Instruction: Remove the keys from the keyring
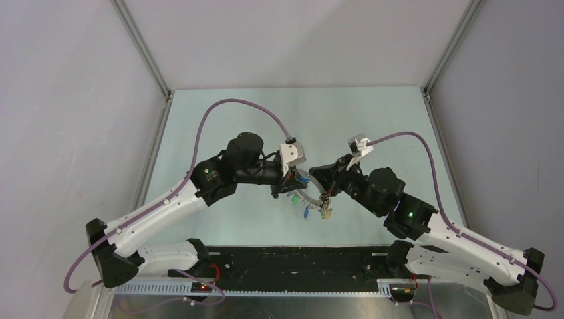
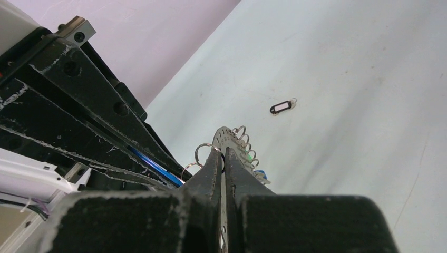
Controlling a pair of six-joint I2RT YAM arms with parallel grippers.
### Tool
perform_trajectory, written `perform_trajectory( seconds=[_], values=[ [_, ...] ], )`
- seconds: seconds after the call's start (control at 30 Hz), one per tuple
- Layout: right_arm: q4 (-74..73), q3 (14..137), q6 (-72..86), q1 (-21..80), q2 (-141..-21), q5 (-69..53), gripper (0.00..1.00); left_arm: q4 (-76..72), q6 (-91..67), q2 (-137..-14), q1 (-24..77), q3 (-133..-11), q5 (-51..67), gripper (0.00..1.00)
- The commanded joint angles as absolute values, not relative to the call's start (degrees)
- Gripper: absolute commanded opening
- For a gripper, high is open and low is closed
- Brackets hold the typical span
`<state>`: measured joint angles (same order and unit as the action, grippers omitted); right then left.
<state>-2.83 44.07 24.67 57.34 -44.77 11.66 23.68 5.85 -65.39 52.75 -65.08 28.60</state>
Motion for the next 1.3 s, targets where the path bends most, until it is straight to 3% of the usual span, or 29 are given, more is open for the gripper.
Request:
perform_trajectory(
  seconds=[0.0,0.5,1.27],
  values=[
    [3.6,46.65,20.48,57.32,-44.8,21.72,0.0,24.38,3.87,-64.52,55.2,-67.86,35.08,0.0],
    [-1.14,48.66,9.36,68.87,-50.63,32.33,0.0,24.59,-4.01,-66.69,51.69,-73.79,29.52,0.0],
    [-4.15,48.61,5.29,72.11,-52.2,24.37,0.0,23.46,-11.93,-64.48,43.15,-75.53,31.53,0.0]
  ],
)
